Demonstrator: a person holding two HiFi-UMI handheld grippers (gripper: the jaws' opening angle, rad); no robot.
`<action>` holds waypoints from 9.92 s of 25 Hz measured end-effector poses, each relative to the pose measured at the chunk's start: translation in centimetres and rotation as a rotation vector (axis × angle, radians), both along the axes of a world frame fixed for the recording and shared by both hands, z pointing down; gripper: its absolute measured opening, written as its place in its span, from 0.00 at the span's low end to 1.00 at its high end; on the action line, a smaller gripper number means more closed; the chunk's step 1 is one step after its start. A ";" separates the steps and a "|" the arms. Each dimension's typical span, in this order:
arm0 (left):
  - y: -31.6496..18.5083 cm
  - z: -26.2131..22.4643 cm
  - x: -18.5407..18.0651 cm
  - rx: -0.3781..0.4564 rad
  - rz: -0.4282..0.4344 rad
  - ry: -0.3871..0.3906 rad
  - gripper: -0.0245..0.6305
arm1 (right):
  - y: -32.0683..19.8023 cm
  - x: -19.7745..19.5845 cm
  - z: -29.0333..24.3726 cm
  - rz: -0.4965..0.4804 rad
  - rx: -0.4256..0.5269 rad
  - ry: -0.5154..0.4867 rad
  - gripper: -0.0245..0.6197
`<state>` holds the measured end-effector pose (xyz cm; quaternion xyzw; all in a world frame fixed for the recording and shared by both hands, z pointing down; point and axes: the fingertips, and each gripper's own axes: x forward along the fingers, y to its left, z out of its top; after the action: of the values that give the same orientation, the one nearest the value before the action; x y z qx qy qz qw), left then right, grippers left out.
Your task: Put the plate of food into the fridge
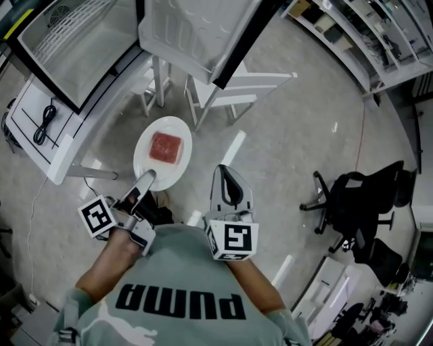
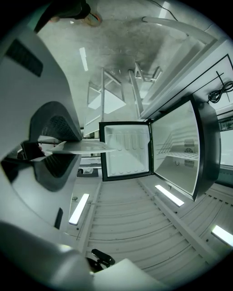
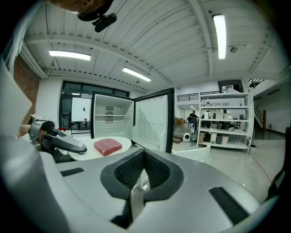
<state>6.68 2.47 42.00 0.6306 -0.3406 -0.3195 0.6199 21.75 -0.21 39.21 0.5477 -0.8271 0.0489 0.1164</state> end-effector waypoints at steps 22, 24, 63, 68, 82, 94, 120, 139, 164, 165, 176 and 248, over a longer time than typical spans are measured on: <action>-5.6 -0.8 -11.6 0.038 -0.143 -0.008 0.11 | -8.8 -12.9 -1.5 -0.161 0.059 -0.003 0.05; -6.1 -0.8 -12.2 0.042 -0.165 -0.012 0.11 | -9.8 -13.9 -1.4 -0.191 0.060 -0.005 0.05; -25.7 -1.5 -22.4 -0.008 -0.700 -0.068 0.11 | -34.5 -28.5 -3.3 -0.689 0.056 -0.088 0.05; -27.5 -0.9 -23.6 -0.012 -0.748 -0.073 0.11 | -35.8 -29.7 -2.9 -0.739 0.060 -0.071 0.05; -31.8 3.0 -28.9 -0.069 -0.889 -0.098 0.11 | -37.3 -32.7 -1.4 -0.863 0.033 -0.045 0.05; -34.2 7.6 -33.2 -0.160 -0.961 -0.126 0.11 | -37.4 -32.7 0.5 -0.910 -0.011 0.002 0.05; -34.8 11.8 -35.3 -0.286 -1.002 -0.155 0.11 | -36.5 -33.4 2.2 -0.942 -0.060 -0.017 0.05; -34.4 13.6 -35.2 -0.434 -0.886 -0.383 0.11 | -36.1 -34.7 2.0 -0.945 -0.085 -0.050 0.05; -33.3 13.7 -36.0 -0.588 -0.671 -1.159 0.42 | -36.1 -34.6 1.6 -0.951 -0.079 -0.063 0.05; -33.2 13.7 -36.0 -0.590 -0.677 -1.164 0.43 | -36.0 -34.6 1.6 -0.953 -0.078 -0.063 0.05; -31.9 12.9 -36.3 -0.553 -0.737 -1.191 0.43 | -35.4 -34.8 1.5 -0.962 -0.074 -0.054 0.05; -5.2 -4.9 -13.2 0.167 -0.499 -1.281 0.05 | -8.5 -23.2 -4.9 -0.853 0.086 -0.030 0.05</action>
<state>-6.53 -2.73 37.09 0.6434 -0.7487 -0.0425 0.1540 -1.45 -8.73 34.31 0.1603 -0.9824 -0.0302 0.0912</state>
